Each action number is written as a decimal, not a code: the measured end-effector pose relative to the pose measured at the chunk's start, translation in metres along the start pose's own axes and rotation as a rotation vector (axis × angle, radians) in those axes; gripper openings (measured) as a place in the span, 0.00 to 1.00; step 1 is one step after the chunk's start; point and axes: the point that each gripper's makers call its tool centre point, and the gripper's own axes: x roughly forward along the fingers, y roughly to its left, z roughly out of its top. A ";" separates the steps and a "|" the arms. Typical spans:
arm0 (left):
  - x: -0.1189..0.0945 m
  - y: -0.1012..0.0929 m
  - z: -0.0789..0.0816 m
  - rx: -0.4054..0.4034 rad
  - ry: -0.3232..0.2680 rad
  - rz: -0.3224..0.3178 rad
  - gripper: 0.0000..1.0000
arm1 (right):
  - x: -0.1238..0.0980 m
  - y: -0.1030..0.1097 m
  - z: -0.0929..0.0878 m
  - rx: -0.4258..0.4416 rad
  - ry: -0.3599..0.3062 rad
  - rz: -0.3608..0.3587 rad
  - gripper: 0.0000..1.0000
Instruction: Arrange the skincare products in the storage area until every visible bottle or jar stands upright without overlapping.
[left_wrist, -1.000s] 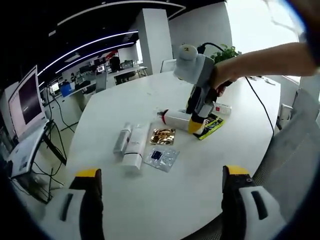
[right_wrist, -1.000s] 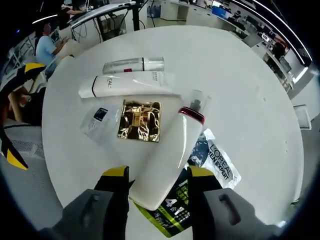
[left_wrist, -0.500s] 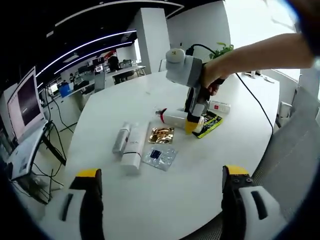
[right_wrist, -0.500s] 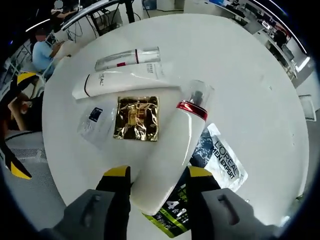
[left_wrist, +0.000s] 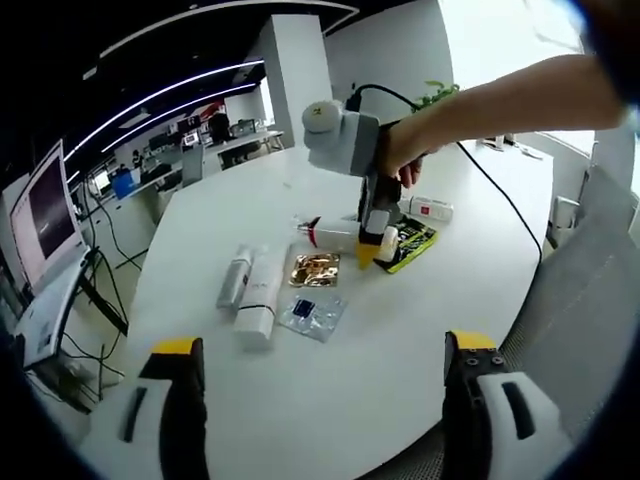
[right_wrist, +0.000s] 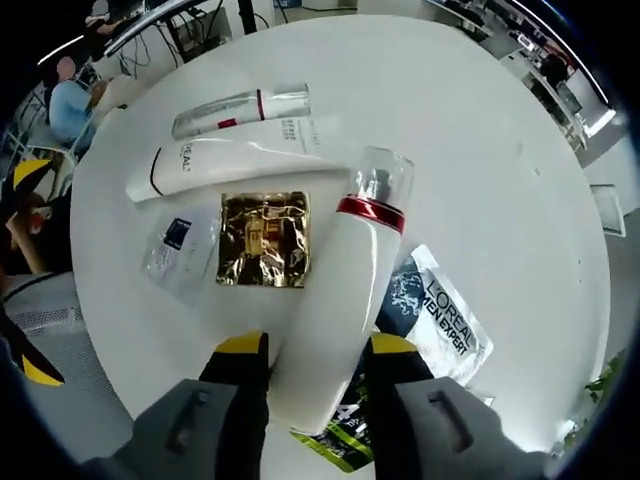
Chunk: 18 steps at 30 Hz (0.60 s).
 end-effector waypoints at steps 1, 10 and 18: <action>0.000 -0.001 0.000 -0.015 -0.002 -0.010 0.95 | 0.000 0.001 0.000 0.003 -0.001 0.001 0.36; -0.001 -0.015 0.006 -0.105 -0.031 -0.106 0.93 | -0.002 0.006 0.000 0.022 -0.038 0.006 0.29; -0.002 -0.002 0.014 -0.049 -0.025 -0.112 0.93 | -0.001 0.006 0.001 0.024 -0.036 0.017 0.28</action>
